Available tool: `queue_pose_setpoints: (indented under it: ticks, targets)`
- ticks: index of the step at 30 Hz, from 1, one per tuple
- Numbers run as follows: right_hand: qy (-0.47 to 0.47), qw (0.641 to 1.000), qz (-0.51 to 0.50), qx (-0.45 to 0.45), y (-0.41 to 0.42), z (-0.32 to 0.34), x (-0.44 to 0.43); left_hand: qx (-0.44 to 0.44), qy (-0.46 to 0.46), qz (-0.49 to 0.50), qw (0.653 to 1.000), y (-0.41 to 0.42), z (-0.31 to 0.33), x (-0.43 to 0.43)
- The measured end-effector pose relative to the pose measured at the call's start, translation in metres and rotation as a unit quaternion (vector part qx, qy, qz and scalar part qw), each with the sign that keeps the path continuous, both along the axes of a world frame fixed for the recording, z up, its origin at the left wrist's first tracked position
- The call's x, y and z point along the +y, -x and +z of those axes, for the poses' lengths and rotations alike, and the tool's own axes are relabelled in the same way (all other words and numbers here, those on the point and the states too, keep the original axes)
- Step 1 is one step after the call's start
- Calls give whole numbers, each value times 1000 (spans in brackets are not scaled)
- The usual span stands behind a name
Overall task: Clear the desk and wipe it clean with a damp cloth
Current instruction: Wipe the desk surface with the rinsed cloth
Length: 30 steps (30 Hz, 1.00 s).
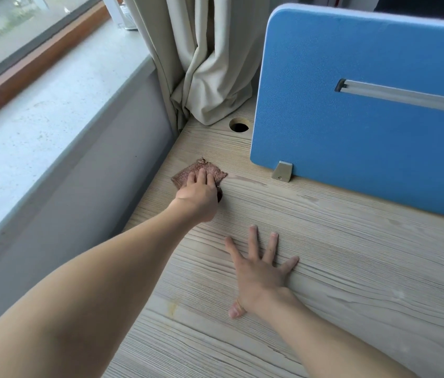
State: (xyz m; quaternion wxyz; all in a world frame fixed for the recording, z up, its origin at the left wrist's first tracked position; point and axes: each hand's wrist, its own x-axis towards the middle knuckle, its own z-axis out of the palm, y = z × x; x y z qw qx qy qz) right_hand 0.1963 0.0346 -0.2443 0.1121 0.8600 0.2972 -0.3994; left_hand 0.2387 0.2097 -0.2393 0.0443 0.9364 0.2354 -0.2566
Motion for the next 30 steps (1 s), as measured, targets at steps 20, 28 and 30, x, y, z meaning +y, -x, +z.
queue_pose_setpoints:
  ticks: [20,28,30]
  targets:
    - [9,1000,4,-6,0,-1,7,-52,22,34,998,49,-21,49]
    - [8,1000,1,-1,0,0,7,-44,62,28,997,39,-17,67]
    - [10,1000,4,-1,0,1,7,-40,66,35,996,29,-15,71]
